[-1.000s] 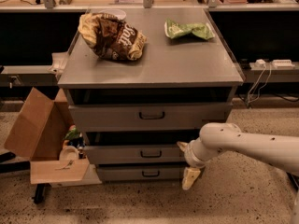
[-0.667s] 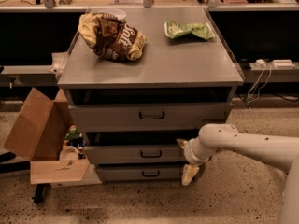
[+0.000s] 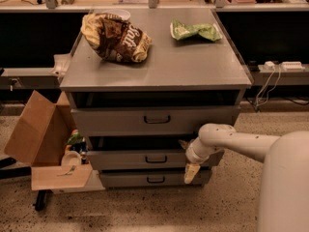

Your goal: Open middle drawer

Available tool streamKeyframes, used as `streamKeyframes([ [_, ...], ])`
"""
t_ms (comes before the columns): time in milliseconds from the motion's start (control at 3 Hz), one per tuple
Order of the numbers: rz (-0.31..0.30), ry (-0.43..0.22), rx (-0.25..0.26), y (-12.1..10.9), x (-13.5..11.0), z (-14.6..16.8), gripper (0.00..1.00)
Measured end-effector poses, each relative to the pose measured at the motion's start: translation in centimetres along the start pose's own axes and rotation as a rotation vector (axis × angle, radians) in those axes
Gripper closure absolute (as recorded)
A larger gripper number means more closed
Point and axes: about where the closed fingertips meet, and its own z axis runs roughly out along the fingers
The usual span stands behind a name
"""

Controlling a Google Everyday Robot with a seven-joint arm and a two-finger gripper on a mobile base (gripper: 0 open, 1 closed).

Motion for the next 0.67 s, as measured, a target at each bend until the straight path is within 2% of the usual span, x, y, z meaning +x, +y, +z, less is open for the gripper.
streamKeyframes([
  [333, -0.003, 0.001, -0.026, -1.07, -0.07, 1.59, 0.19],
  [667, -0.007, 0.007, -0.046, -0.59, -0.47, 1.90, 0.43],
])
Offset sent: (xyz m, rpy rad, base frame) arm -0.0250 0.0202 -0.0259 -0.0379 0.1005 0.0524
